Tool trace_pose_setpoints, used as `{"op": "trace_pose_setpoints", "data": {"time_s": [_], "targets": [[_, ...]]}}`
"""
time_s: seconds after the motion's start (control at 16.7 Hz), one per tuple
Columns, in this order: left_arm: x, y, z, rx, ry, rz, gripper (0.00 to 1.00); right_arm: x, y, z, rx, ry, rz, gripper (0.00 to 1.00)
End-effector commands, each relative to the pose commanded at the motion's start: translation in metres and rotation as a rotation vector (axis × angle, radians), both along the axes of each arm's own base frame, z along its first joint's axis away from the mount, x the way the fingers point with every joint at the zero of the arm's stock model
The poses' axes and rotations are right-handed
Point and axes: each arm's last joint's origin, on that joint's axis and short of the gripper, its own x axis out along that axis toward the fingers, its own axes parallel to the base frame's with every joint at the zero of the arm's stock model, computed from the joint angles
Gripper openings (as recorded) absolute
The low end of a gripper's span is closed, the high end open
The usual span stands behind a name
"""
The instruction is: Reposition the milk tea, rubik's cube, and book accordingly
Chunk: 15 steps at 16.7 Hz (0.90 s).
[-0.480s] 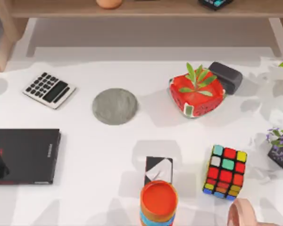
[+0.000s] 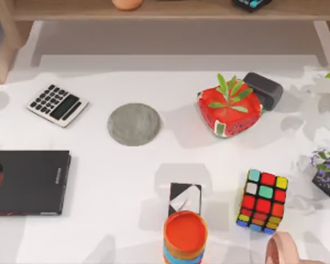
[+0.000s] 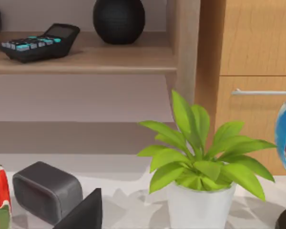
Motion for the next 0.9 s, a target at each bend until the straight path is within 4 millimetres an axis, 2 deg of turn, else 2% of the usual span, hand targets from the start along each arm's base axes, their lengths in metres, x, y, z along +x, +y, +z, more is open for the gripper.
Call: {"op": "trace_pose_setpoints", "data": {"time_s": [0.18,0.3,0.42,0.54,0.72,0.9], "targets": [[0.025,-0.01,0.043,-0.014,-0.026,-0.007,1.0,0.0,0.0,0.0,0.0,0.0,0.0,1.0],[0.056,-0.022,0.067,-0.02,-0.017,-0.011,1.0,0.0,0.0,0.0,0.0,0.0,0.0,1.0],[0.097,-0.041,0.079,-0.021,0.008,-0.014,1.0,0.0,0.0,0.0,0.0,0.0,0.0,1.0],[0.142,-0.067,0.078,-0.015,0.04,-0.016,1.0,0.0,0.0,0.0,0.0,0.0,0.0,1.0],[0.203,-0.112,0.056,-0.001,0.08,-0.018,1.0,0.0,0.0,0.0,0.0,0.0,0.0,1.0],[0.243,-0.153,0.027,0.006,0.09,-0.019,1.0,0.0,0.0,0.0,0.0,0.0,0.0,1.0]]}}
